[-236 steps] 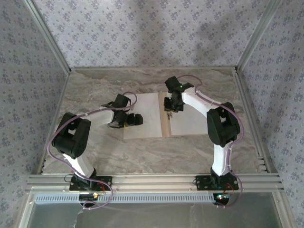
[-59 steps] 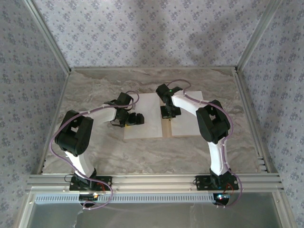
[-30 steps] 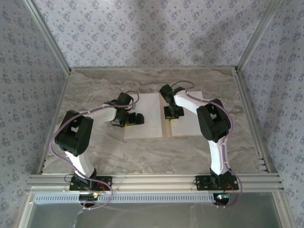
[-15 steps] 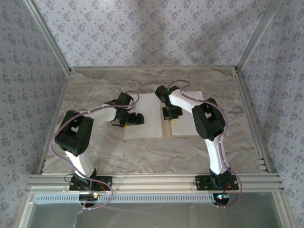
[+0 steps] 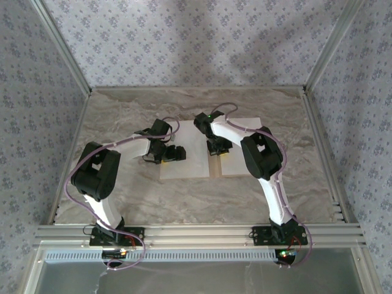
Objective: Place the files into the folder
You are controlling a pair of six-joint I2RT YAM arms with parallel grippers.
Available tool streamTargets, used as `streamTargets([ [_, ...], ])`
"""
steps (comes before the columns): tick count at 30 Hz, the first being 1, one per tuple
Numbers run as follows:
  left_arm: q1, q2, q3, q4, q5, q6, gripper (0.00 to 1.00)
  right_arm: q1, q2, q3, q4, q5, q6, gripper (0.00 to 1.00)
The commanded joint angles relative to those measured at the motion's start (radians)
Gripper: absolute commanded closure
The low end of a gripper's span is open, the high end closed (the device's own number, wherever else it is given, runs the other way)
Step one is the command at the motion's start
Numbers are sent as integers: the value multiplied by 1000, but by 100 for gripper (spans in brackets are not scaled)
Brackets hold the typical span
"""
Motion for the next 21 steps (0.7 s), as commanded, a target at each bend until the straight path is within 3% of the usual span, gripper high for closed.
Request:
streamTargets([
  [1,-5,52,-34,-60,-16,2,19,24,10,-7,-5,-94,19,100],
  [21,-5,58,-31,-57,-21,-6,19,-29,-215,5,-17,-130,-22,100],
])
